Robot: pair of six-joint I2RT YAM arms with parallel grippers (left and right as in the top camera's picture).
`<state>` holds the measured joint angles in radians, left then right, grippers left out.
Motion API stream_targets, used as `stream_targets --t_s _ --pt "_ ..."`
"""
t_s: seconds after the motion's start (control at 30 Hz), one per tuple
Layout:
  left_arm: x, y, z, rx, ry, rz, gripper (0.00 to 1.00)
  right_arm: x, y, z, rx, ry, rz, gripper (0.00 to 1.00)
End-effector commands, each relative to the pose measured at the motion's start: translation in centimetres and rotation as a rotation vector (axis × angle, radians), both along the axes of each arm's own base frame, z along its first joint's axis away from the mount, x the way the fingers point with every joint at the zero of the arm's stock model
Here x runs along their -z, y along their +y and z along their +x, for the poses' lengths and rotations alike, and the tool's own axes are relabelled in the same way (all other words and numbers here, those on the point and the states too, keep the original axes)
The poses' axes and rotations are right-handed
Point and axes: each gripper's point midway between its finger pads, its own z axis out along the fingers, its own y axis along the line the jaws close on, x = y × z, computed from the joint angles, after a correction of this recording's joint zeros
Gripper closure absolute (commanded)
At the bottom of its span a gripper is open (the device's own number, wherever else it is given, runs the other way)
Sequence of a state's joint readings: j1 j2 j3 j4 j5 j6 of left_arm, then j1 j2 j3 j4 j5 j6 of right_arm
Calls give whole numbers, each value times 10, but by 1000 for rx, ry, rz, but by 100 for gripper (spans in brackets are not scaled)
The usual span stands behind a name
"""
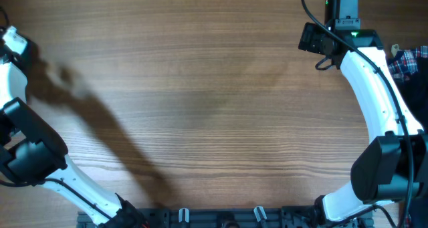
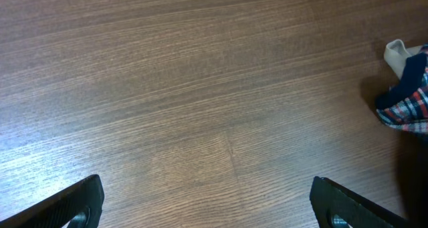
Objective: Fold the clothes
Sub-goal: 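Lift the garment with the left gripper and carry it off the table's left edge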
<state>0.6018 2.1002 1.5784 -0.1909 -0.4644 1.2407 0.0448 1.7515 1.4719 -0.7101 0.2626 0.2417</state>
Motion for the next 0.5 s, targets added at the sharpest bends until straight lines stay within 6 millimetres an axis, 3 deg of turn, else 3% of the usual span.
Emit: stream_targets --t_s 0.0,0.13,0.23,0.37,0.4,0.43,0.47 --pt "9 -33 16 -13 -154 -199 96 9 0 -1 -4 21 5 0" --pt "19 -81 39 64 -105 -238 96 9 0 -1 -4 21 5 0" --pt "25 -136 64 155 -86 -285 96 9 0 -1 -4 21 5 0" --pt "53 -204 70 286 -31 -511 89 9 0 -1 -4 21 5 0" --pt "62 -213 71 266 -42 -568 82 9 0 -1 -4 21 5 0" --pt "74 -227 68 250 -35 -647 44 9 0 -1 -4 21 5 0" --pt "82 -247 63 267 -15 -748 29 9 0 -1 -4 21 5 0"
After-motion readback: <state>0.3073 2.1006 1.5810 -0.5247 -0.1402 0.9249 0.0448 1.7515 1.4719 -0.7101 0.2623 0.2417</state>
